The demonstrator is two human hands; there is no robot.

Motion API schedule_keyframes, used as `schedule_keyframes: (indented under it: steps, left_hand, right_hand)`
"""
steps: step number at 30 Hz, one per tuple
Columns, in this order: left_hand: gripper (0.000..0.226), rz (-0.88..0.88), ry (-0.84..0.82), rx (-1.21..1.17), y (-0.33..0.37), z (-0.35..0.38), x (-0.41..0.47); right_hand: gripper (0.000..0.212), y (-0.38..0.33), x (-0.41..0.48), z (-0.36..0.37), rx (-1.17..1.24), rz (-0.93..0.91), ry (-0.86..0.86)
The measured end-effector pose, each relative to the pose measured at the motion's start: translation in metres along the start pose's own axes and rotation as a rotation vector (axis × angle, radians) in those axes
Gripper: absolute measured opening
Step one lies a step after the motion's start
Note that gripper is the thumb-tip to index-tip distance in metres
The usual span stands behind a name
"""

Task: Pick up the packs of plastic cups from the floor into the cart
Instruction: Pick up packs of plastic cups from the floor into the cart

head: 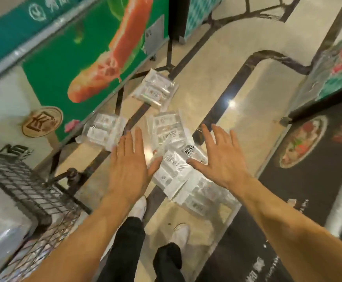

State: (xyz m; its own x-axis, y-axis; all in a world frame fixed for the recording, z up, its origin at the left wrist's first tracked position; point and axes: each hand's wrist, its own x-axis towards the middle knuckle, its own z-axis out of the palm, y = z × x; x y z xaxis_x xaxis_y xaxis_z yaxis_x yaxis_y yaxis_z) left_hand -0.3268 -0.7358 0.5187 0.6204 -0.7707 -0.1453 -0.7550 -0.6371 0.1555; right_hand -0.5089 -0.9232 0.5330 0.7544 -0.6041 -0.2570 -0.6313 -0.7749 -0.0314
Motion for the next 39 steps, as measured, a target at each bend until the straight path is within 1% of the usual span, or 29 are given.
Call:
schedule_keyframes:
  steps: [5,8,11,15,17,20,23,25,27,28,30,31,35,39]
  left_hand:
    - [0.107,-0.133,-0.061,-0.160,-0.018,0.185,0.025]
    - [0.111,-0.242,-0.124,-0.227,-0.031,0.293,0.029]
    - [0.116,-0.333,-0.183,-0.300,-0.041,0.384,0.030]
    - [0.126,-0.478,-0.267,-0.428,-0.051,0.486,0.033]
    - [0.127,-0.558,-0.321,-0.495,-0.054,0.525,0.035]
    - [0.135,-0.607,-0.383,-0.541,-0.056,0.572,0.041]
    - [0.139,-0.640,-0.431,-0.636,-0.054,0.596,0.044]
    - [0.133,-0.665,-0.411,-0.747,-0.053,0.607,0.045]
    - [0.117,-0.678,-0.350,-0.872,-0.051,0.614,0.046]
    - [0.103,-0.680,-0.309,-0.917,-0.050,0.617,0.047]
    - [0.077,-0.674,-0.278,-0.958,-0.052,0.622,0.048]
    - [0.072,-0.663,-0.263,-0.971,-0.052,0.619,0.049]
    - [0.067,-0.629,-0.205,-1.011,-0.055,0.585,0.056]
    - [0.071,-0.617,-0.165,-1.067,-0.058,0.510,0.064]
  right_hand:
    - [0.115,0.006,0.079,0.162,0.043,-0.033,-0.034]
    - [0.117,0.004,0.117,0.253,0.047,-0.060,-0.067]
    - [0.120,0.002,0.150,0.335,0.073,-0.081,-0.095]
    - [0.130,0.007,0.185,0.426,0.085,-0.070,-0.141]
    - [0.132,0.012,0.195,0.461,0.096,-0.054,-0.143]
    - [0.133,0.017,0.207,0.499,0.143,-0.017,-0.137]
    - [0.135,0.017,0.214,0.516,0.199,0.033,-0.165]
    - [0.137,0.015,0.218,0.520,0.264,0.078,-0.193]
    - [0.143,0.014,0.221,0.522,0.359,0.126,-0.225]
    - [0.147,0.014,0.223,0.521,0.403,0.147,-0.235]
    - [0.151,0.013,0.223,0.518,0.448,0.179,-0.245]
    - [0.150,0.013,0.223,0.515,0.459,0.192,-0.243]
    - [0.140,0.011,0.218,0.483,0.506,0.210,-0.210]
    - [0.125,0.009,0.211,0.418,0.515,0.237,-0.163]
